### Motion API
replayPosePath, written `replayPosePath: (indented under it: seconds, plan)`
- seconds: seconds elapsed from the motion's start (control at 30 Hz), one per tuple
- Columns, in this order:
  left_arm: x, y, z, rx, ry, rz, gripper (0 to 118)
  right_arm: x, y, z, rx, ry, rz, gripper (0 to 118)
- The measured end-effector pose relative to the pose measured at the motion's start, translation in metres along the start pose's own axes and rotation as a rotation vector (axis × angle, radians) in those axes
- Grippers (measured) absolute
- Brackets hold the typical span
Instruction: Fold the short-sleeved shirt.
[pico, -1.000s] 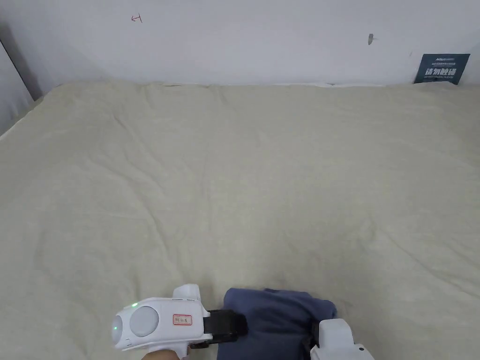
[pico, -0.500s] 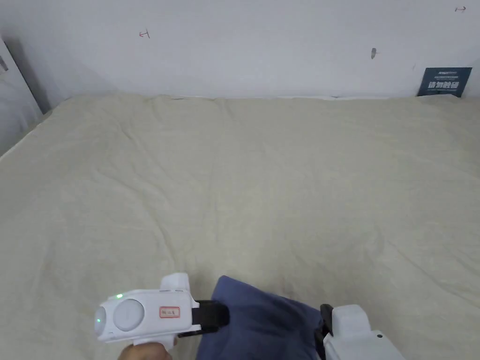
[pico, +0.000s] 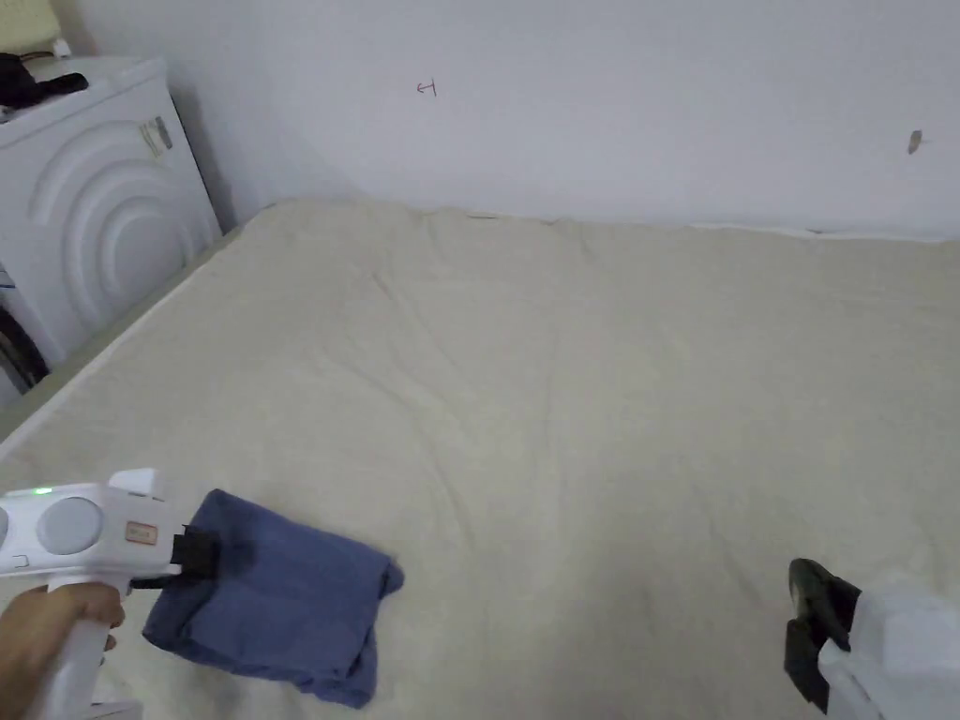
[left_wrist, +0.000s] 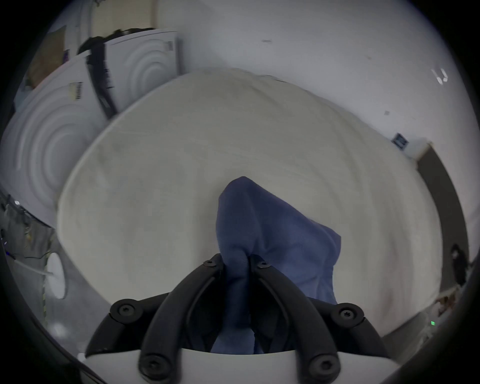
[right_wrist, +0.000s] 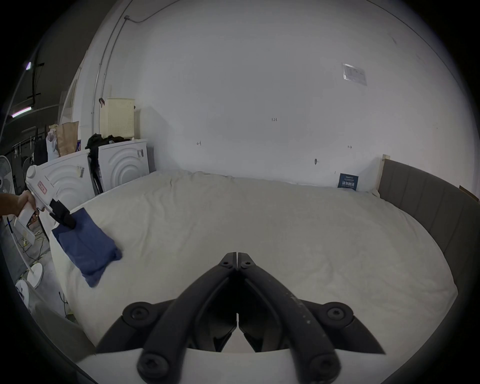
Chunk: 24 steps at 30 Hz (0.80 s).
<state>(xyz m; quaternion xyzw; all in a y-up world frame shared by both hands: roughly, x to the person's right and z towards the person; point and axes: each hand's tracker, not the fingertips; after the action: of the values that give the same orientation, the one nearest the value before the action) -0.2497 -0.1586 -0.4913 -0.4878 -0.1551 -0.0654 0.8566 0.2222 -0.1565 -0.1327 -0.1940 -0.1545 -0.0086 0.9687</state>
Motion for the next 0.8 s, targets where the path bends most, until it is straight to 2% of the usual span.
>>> replayPosePath:
  seconds: [0.07, 0.17, 0.23, 0.27, 0.3, 0.37, 0.4, 0.43, 0.5, 0.57, 0.8]
  plan:
    - [-0.023, 0.004, -0.005, -0.013, 0.053, 0.032, 18, -0.005, 0.006, -0.005, 0.01, 0.003, 0.002, 2]
    - [-0.042, 0.006, -0.017, -0.047, 0.06, 0.095, 18, -0.009, 0.01, -0.012, 0.008, 0.003, 0.005, 2]
    - [-0.044, 0.005, -0.023, -0.07, 0.057, 0.114, 24, -0.009, 0.01, -0.015, 0.002, 0.004, 0.005, 2]
    - [-0.04, 0.005, -0.025, -0.065, 0.074, 0.105, 34, -0.009, 0.009, -0.014, -0.003, 0.0, 0.006, 2]
    - [-0.038, 0.005, -0.026, -0.057, 0.097, 0.097, 64, -0.009, 0.009, -0.014, -0.005, -0.001, 0.006, 2]
    - [-0.034, 0.005, -0.025, -0.068, 0.096, 0.1, 111, -0.005, 0.009, -0.012, -0.007, -0.001, 0.001, 2]
    - [-0.03, 0.005, -0.024, -0.071, 0.094, 0.099, 118, -0.003, 0.011, -0.01, -0.008, -0.003, -0.001, 2]
    - [-0.025, 0.005, -0.019, -0.063, 0.097, 0.099, 118, -0.001, 0.012, -0.007, -0.005, -0.009, -0.005, 2]
    - [-0.013, 0.008, -0.004, 0.001, 0.098, 0.087, 111, 0.004, 0.017, 0.003, 0.011, -0.016, -0.02, 2]
    - [0.001, 0.011, 0.011, 0.04, 0.099, 0.081, 110, 0.009, 0.023, 0.012, 0.031, -0.026, -0.026, 3]
    - [0.082, 0.017, 0.109, 0.358, 0.072, 0.01, 110, 0.033, 0.061, 0.062, 0.135, -0.067, -0.013, 3]
